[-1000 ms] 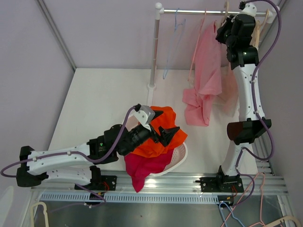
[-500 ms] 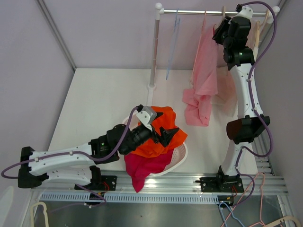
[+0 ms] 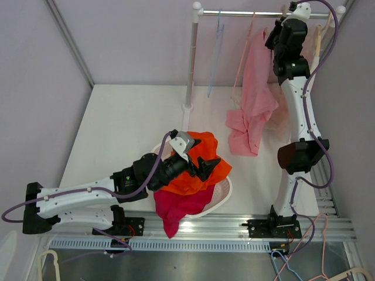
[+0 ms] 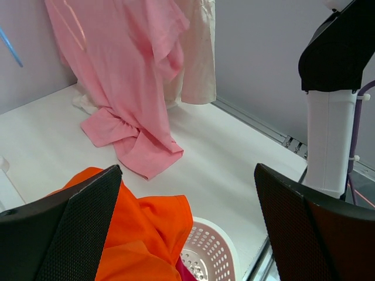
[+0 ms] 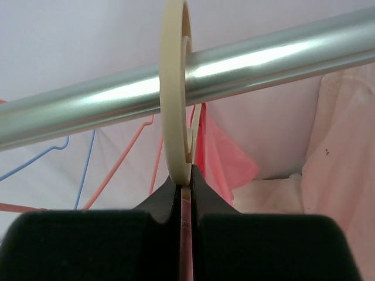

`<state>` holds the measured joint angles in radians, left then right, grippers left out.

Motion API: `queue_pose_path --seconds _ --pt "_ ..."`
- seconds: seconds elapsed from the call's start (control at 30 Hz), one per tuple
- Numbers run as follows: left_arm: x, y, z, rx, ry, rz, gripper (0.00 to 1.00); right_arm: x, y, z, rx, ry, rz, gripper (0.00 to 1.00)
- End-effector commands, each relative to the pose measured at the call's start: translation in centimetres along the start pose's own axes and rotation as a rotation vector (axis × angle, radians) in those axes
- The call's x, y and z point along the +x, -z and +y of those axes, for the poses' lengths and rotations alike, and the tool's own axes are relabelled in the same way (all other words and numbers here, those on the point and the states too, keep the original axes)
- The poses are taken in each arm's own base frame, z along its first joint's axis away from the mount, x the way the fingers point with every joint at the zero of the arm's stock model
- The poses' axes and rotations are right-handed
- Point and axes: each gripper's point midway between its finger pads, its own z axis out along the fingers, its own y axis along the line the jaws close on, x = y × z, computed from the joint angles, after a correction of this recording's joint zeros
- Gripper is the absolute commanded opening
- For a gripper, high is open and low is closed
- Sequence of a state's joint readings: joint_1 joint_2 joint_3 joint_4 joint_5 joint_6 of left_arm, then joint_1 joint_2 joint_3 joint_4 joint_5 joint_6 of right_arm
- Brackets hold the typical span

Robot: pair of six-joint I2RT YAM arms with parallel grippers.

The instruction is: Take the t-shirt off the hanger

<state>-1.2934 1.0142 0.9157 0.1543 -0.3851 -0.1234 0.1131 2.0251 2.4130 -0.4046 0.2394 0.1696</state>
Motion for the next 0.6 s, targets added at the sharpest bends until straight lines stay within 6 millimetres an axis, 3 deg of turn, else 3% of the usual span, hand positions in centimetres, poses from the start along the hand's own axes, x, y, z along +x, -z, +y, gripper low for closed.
queue_pose_path --seconds 0.0,0.1,0.23,0.33,0.5,0.57 --pt "-0.7 0.0 0.3 0.003 0.018 -0.027 0.99 -2.6 -0.2 0.4 0.012 -0.011 -0.096 0.0" --pt "-0.4 0.1 0.5 -0.001 0.018 -0.017 1.0 -2.5 -0.3 0.7 -0.002 -0.012 -0.096 0.0" --pt "-0.5 0.2 0.5 0.004 0.024 -0.02 1.0 -3.9 0.6 1.9 -0.036 -0.003 -0.127 0.0" --pt "-0.3 0.0 0.3 0.013 0.018 -0.007 1.0 -7.1 2.8 2.9 -0.069 -0.014 -0.184 0.0" --pt "-1.0 -0.6 -0.1 0.02 0.003 -0.013 0.99 -10.2 7.3 4.1 -0.102 0.001 -0.22 0.0" --pt "-1.0 -0.4 -1.1 0.069 -0.006 -0.002 1.0 -11.2 9.1 4.2 -0.106 -0.008 -0.244 0.0"
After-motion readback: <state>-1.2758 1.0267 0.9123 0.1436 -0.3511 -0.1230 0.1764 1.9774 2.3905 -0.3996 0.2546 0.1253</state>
